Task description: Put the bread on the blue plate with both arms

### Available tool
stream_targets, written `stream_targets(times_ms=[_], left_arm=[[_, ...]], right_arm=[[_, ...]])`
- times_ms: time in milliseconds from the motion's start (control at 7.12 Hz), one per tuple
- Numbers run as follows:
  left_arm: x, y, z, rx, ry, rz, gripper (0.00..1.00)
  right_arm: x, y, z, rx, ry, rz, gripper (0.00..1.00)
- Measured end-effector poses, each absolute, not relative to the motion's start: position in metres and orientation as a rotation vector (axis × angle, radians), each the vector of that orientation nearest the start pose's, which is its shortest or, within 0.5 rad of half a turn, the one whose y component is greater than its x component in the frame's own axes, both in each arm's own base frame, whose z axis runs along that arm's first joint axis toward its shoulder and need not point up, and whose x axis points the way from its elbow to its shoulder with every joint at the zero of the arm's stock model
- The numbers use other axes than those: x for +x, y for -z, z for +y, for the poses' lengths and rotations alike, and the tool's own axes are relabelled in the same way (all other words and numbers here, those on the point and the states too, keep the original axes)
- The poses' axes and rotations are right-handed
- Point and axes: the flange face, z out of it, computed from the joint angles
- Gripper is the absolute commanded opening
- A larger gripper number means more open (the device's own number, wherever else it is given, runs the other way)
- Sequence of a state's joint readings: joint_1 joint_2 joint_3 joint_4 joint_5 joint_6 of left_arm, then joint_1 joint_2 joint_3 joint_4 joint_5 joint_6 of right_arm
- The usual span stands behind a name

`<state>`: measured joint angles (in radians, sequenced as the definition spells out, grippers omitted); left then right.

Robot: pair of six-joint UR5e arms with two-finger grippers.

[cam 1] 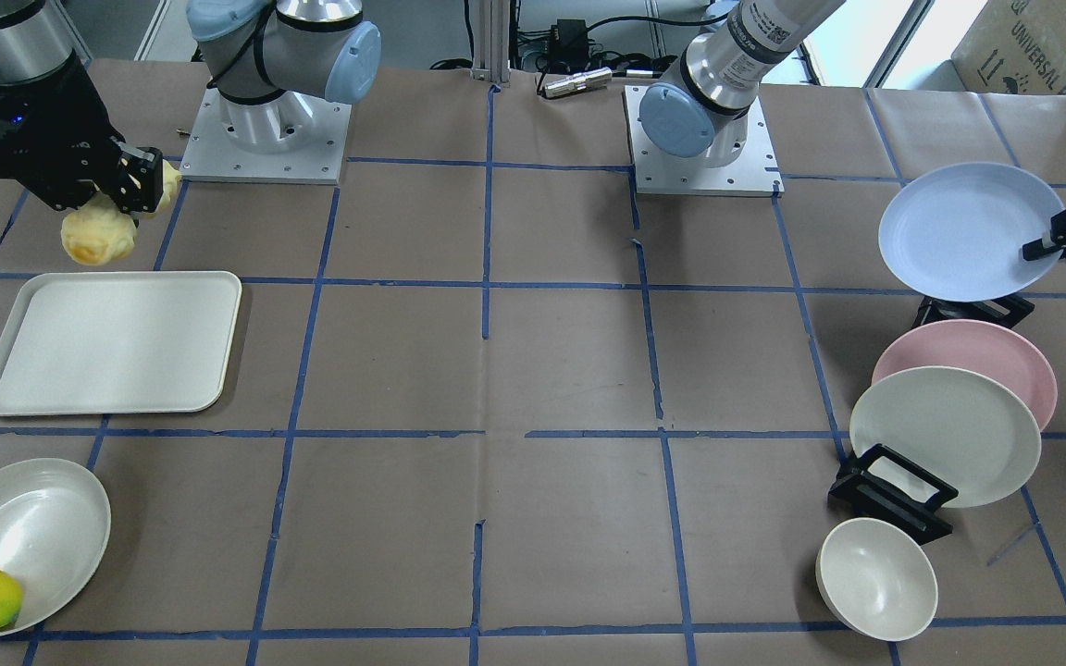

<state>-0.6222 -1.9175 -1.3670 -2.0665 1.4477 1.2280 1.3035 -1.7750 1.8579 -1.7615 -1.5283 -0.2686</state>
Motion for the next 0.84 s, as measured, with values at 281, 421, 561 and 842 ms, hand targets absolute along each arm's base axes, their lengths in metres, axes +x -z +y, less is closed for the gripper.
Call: stream_targets(times_ms=[281,421,561,842], left_arm=[[0.324,-0.420,-0.415,-0.248,0.267,-2.466,0.00],[0.305,-0.433,-0.408,-0.203,0.244,-2.452,0.00],[0.281,-0.426,-0.410,-0.151,0.170,-2.410,0.00],[0.209,-0.389,-0.432,-0.107,0.058,-2.402,0.00]], right_arm=[[0.060,-0.487,-0.462,-0.023,0.130,3.120,0.06],[0.078,-0.490,-0.467,-0.036,0.114,3.121,0.06],[0.089,-0.486,-0.469,-0.055,0.085,3.120,0.06],[0.110,-0.469,-0.474,-0.127,0.016,3.112,0.06]])
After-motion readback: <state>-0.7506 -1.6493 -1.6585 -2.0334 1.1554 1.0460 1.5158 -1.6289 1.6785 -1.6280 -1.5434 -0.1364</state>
